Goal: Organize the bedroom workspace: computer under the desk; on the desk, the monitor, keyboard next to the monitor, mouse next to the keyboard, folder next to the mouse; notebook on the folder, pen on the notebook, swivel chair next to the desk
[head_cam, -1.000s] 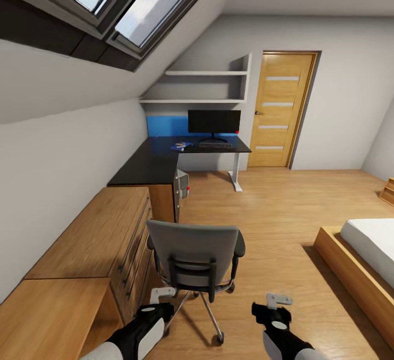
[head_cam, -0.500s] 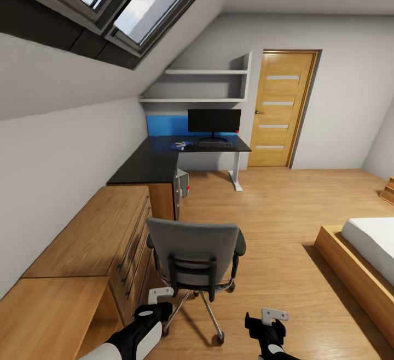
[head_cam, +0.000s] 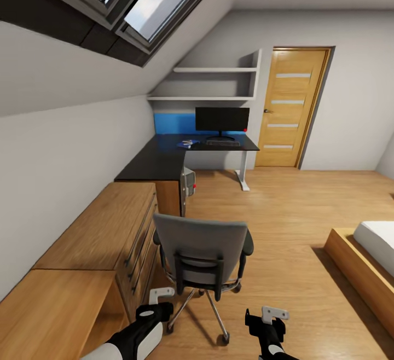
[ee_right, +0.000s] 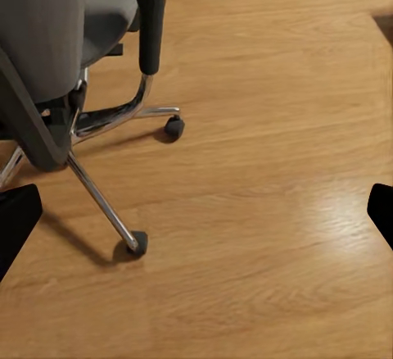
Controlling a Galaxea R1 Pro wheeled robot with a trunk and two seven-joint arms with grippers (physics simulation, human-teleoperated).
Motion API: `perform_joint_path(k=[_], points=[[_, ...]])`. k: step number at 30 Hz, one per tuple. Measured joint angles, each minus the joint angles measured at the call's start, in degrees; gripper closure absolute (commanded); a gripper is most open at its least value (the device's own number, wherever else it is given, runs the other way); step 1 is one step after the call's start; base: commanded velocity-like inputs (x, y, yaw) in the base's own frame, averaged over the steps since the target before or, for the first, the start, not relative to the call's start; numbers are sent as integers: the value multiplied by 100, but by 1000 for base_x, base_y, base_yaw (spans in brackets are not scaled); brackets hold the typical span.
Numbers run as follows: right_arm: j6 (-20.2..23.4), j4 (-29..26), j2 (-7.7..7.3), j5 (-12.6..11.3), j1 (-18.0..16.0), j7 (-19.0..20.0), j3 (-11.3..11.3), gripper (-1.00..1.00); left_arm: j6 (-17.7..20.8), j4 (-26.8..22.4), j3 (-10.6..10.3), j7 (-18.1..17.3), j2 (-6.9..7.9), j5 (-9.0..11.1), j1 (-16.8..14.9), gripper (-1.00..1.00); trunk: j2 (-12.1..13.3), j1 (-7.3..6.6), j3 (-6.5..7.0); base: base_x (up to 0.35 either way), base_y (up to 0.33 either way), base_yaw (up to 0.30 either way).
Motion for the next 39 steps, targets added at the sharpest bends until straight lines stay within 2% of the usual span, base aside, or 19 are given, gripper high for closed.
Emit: perform_joint_path(k=[19, 26, 33, 39], points=[[-23, 0, -28, 7, 0, 7, 6, -100, 4, 9, -1, 10, -12, 0, 0, -100, -763, 418, -345, 0, 0, 8], [-47, -4, -44, 21, 0, 8, 14, -100, 11, 174, -9, -1, -40, -5, -1, -100, -1044, 571, -470, 0, 0, 0], [-232, -1, -99, 25, 0, 9, 16, -100, 29, 317, -9, -7, -79, -4, -1, -100, -1325, 725, -596, 0, 0, 0], [-260, -1, -230, 11, 0, 9, 16, -100, 40, 333, -5, -14, -88, 0, -1, -100, -1566, 857, -704, 0, 0, 0]])
